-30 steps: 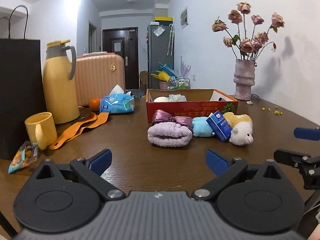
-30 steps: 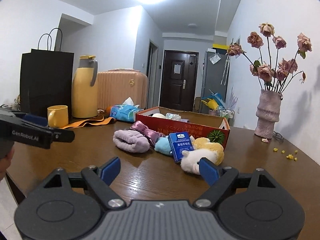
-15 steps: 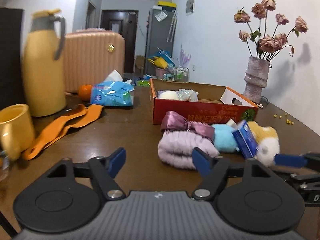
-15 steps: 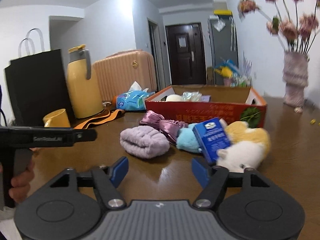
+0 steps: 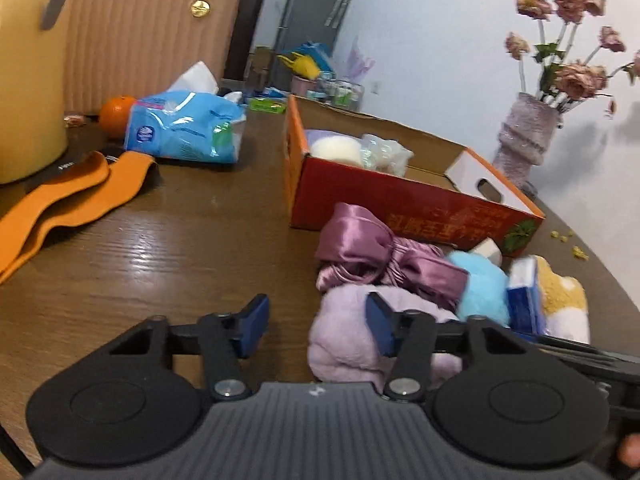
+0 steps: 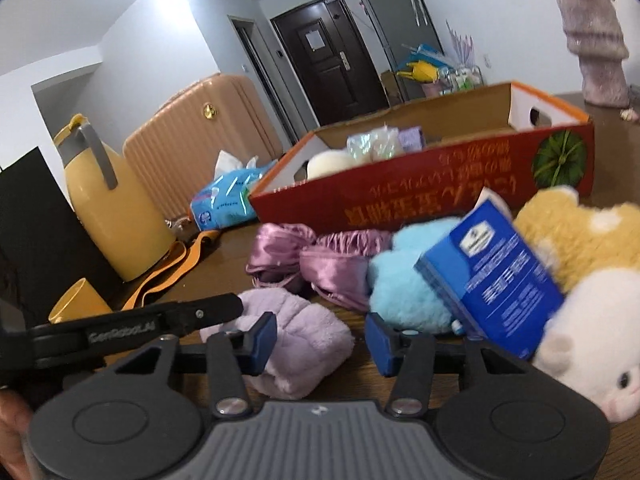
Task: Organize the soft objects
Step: 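Reach both open tools down to the lilac fuzzy knit bundle, then close both tools on the lilac fuzzy knit bundle, then carry the lilac bundle into the box with both tools and open them, then withdraw both tools from the box back over the table, then reach both open tools to the yellow-and-white plush sheep, then grasp the plush sheep's head with the right tool while the left tool grasps its yellow body, then carry the plush sheep into the box with both tools and open them, then withdraw both tools from the box back over the table, then grasp the purple satin bow with the left tool while the right tool grasps it too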
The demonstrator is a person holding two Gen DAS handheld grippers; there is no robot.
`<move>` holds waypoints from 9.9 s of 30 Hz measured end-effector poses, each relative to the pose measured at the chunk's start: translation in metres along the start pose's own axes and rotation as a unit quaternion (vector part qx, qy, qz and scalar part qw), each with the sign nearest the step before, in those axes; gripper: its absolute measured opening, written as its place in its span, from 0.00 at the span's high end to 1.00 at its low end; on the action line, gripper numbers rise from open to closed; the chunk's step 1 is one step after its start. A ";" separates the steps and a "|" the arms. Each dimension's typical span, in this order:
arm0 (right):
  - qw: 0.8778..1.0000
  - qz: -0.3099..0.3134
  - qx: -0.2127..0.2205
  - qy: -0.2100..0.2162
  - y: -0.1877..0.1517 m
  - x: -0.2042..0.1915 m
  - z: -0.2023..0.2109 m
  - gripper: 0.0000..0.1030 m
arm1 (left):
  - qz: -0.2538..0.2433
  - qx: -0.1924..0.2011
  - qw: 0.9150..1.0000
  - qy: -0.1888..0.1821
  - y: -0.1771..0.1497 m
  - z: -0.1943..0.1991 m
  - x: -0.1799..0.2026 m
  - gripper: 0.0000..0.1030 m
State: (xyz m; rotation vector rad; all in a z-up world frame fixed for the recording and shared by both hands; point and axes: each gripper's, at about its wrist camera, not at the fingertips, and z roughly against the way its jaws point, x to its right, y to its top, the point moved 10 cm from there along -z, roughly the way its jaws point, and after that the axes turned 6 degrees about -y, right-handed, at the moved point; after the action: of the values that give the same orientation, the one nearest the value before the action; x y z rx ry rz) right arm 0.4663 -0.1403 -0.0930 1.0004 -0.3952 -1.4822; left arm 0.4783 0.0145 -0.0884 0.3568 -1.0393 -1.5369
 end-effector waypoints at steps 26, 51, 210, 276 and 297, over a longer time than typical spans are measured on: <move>0.997 0.012 0.071 -0.004 -0.007 0.051 0.150 0.88 | -0.029 0.036 0.995 -0.084 -0.040 0.084 0.146 0.92; 0.998 -0.021 -0.039 -0.055 0.266 0.168 -0.135 0.88 | -0.024 -0.067 0.997 -0.020 0.198 -0.251 0.115 0.93; 0.989 0.073 0.123 -0.038 0.075 0.136 0.153 0.50 | -0.055 0.057 0.983 -0.167 0.064 -0.028 0.222 0.55; 0.962 0.151 0.224 -0.045 -0.047 0.023 0.275 0.11 | -0.179 0.186 0.964 0.066 -0.069 0.217 0.129 0.00; 0.988 0.136 0.074 -0.011 -0.042 0.008 0.150 0.74 | -0.116 0.133 0.981 0.078 -0.010 0.108 0.067 0.03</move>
State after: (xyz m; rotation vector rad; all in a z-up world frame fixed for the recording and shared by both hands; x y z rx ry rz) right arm 0.3257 -0.1855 -0.0419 1.0038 -0.6391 -1.2315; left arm 0.3759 -0.0036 -0.0149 0.7959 -1.1092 -1.5476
